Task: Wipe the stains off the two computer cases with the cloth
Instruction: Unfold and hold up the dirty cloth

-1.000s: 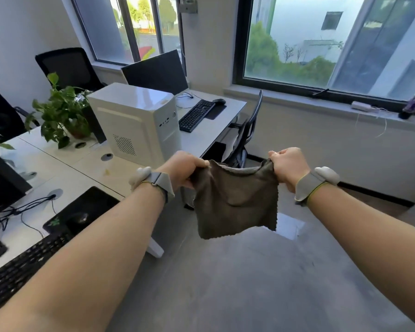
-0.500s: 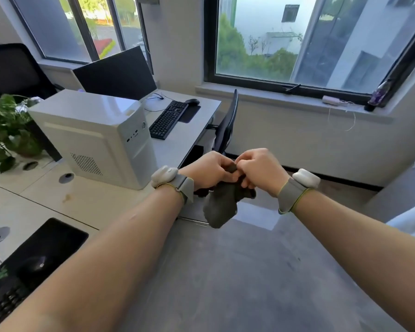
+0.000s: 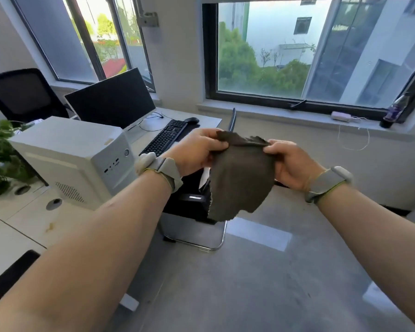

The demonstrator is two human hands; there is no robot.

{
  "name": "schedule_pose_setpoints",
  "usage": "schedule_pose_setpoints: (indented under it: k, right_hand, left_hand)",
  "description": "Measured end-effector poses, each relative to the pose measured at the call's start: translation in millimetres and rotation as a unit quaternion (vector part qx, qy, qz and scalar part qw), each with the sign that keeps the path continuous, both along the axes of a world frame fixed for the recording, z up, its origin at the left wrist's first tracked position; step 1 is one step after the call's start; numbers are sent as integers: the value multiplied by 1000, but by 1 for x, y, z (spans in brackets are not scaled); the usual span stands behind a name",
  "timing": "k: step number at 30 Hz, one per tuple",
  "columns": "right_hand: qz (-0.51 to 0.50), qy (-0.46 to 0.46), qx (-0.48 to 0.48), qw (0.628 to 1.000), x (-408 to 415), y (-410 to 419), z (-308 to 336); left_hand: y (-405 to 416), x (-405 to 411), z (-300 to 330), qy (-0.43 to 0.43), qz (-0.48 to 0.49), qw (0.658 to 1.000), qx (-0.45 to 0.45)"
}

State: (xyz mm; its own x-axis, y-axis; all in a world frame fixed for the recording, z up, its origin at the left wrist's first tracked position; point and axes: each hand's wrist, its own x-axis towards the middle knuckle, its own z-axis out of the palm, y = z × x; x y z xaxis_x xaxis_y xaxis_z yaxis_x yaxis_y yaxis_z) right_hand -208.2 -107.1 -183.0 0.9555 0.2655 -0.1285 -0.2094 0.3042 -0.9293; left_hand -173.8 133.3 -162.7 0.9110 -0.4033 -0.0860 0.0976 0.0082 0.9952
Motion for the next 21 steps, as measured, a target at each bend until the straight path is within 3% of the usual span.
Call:
schedule_pose_setpoints:
  k: [1,3,6,8,12,15,18,21]
  right_hand:
    - [15,10,66,998,15,-8,11]
    - [49,25,74,996,30,-14,12]
    - [6,12,-61,998,58,-35,-18]
    - [-17,32,-98,995,72,-49,-37]
    - [19,158,-174,972,110,-102,-53]
    - [-56,190,-216,956,140,-132,-60]
    - [-114,160,-160,967,172,-153,-63]
    - [-127,54,-219,966,198,-168,-58]
  left_hand:
    - [-15,17,14,3,35,997,-61]
    - [-35,40,24,22,77,994,-68]
    - [-75,63,-4,113,27,992,45]
    - [-91,68,-32,148,5,985,91]
    - [-138,102,-65,155,111,973,133]
    - [-157,128,-66,168,105,970,139]
    - [-173,160,-61,134,81,974,160]
    - [-190,191,-57,25,31,970,241]
